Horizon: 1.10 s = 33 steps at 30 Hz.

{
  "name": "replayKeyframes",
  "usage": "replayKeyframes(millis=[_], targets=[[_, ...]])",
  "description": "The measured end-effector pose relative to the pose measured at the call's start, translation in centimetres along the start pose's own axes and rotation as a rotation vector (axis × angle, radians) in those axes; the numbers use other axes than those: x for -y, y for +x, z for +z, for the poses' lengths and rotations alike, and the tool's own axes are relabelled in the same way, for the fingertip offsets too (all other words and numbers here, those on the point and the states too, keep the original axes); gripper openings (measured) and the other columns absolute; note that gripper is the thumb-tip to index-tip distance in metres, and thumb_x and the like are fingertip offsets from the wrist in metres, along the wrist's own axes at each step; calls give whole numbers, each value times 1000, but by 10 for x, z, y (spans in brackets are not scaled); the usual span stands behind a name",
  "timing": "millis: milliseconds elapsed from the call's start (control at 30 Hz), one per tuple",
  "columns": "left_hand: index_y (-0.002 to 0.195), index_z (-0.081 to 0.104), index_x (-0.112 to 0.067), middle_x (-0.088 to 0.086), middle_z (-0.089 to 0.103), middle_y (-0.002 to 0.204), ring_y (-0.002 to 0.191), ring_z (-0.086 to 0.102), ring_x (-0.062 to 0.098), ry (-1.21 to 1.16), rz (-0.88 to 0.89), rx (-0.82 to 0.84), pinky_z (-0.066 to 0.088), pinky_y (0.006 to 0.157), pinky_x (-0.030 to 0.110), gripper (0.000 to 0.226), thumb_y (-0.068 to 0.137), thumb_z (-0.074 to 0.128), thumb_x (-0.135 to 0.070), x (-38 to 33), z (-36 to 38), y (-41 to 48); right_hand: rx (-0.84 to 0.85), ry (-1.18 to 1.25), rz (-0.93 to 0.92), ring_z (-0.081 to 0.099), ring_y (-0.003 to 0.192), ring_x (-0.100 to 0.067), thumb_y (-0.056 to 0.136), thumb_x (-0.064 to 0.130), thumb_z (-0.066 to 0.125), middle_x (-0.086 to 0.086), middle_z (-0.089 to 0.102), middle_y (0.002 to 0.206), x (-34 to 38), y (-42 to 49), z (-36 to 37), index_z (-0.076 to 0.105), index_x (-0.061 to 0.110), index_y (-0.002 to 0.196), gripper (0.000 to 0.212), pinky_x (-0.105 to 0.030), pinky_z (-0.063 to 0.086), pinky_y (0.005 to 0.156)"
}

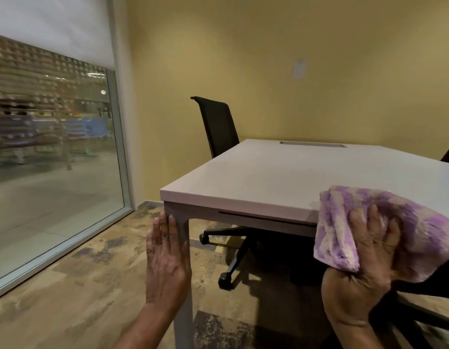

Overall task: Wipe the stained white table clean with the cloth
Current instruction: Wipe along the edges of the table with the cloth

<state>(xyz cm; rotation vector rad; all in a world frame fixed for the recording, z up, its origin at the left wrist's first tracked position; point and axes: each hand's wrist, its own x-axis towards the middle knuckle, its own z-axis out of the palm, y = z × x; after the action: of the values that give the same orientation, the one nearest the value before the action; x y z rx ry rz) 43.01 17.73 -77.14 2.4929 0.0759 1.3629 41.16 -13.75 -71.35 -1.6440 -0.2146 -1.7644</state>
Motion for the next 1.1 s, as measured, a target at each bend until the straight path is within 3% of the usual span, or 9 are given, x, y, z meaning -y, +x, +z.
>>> replayKeyframes(millis=[233,433,533,667,767,900,933,1033,1100], targets=[[161,6,-3,16,2,171,158,2,30,81,69,94,5,127,50,70,99,36,-14,11,-6,-1,188,137,-104,34,151,-40,109,23,50,-16,54,151,55,-37,63,62,6,138,36,-58,25,124],[160,13,-3,13,5,171,158,4,29,171,138,114,9,126,51,70,97,42,-13,18,-14,0,371,215,-237,36,152,-32,93,6,69,-7,47,159,88,-55,104,56,12,146,54,-45,23,126],[160,13,-2,15,7,170,158,3,30,201,147,123,9,125,51,78,95,54,-14,16,-18,2,432,238,-298,35,153,-30,94,1,66,-8,43,161,105,-61,122,54,12,148,57,-44,23,127],[160,15,-4,16,9,170,158,5,31,209,140,150,14,124,52,76,96,52,-22,8,-22,3,506,294,-333,31,154,-27,99,3,58,-9,43,161,128,-62,141,53,12,148,50,-46,28,126],[156,29,-1,22,26,164,155,17,37,217,174,148,18,121,55,73,89,48,-21,8,-22,1,536,304,-370,32,154,-23,95,0,58,-8,45,159,142,-66,150,55,13,147,54,-43,30,125],[147,41,1,27,53,144,144,37,41,266,220,104,12,123,52,73,79,49,-25,8,-22,1,644,296,-368,38,151,-26,87,-1,67,-4,45,159,155,-65,157,57,15,145,62,-38,26,127],[146,40,0,28,56,141,140,36,41,264,232,91,12,122,52,72,79,48,-26,8,-21,0,683,293,-373,43,148,-27,87,1,64,-3,45,160,158,-65,159,58,15,145,60,-36,25,127],[140,55,-3,26,61,136,136,34,42,273,241,101,12,120,51,66,81,46,-30,9,-19,-4,801,280,-390,57,135,-32,87,7,46,-1,46,159,168,-61,162,62,12,140,56,-40,45,115],[133,65,-7,24,63,136,136,38,44,276,232,122,10,121,50,59,82,47,-30,9,-20,-5,856,275,-405,56,136,-32,87,11,40,-4,51,156,173,-58,164,66,9,135,55,-41,45,113]])
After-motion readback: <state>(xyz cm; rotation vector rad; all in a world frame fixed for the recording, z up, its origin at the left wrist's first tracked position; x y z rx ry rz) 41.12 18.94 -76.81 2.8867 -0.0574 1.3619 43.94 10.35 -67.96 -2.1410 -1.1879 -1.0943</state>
